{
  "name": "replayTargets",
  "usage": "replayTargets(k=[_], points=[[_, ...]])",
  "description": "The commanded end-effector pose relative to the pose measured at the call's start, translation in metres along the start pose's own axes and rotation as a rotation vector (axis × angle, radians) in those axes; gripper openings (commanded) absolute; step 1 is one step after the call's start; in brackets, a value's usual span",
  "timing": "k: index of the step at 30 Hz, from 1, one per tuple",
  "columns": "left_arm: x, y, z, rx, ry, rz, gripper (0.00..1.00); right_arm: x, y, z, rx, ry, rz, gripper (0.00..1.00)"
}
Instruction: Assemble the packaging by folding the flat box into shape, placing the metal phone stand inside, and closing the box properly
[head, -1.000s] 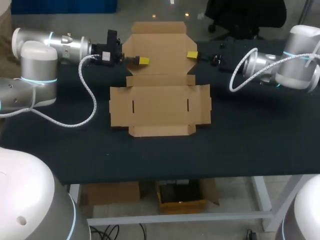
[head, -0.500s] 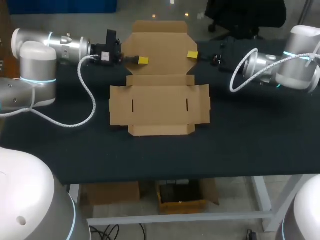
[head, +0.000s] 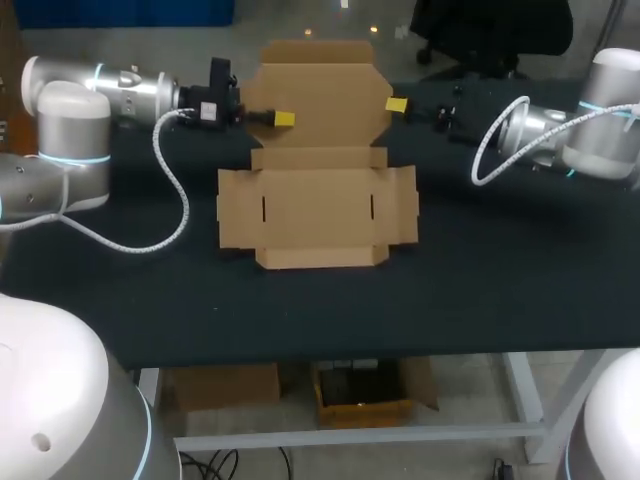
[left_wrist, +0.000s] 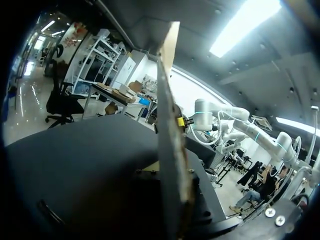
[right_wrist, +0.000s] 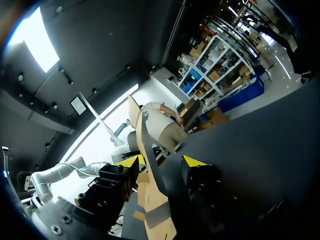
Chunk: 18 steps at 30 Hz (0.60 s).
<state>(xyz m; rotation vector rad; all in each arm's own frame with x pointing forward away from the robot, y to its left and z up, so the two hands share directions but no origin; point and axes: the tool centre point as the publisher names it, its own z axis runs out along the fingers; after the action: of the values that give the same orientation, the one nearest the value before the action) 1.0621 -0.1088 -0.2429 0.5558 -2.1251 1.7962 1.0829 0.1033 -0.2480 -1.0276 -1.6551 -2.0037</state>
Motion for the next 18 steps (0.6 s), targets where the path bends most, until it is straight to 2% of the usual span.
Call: replayTargets(k=[1, 4, 6, 9, 18], points=[[-0.006, -0.003, -0.003, 0.0, 0.013, 0.007, 0.0, 0.019, -0.004, -0.017, -0.02, -0.082, -0.004, 0.5], [-0.008, -0.006, -0.004, 0.003, 0.013, 0.013, 0.0, 0.022, -0.004, -0.023, -0.026, -0.099, -0.006, 0.49], [-0.009, -0.008, -0.004, 0.006, 0.013, 0.017, 0.0, 0.025, -0.004, -0.027, -0.035, -0.117, -0.007, 0.42], [-0.01, -0.01, -0.005, 0.007, 0.014, 0.024, 0.0, 0.028, -0.005, -0.033, -0.045, -0.141, -0.011, 0.0], [-0.015, -0.02, -0.008, 0.011, 0.01, 0.044, 0.0, 0.038, -0.011, -0.05, -0.064, -0.218, -0.016, 0.0]])
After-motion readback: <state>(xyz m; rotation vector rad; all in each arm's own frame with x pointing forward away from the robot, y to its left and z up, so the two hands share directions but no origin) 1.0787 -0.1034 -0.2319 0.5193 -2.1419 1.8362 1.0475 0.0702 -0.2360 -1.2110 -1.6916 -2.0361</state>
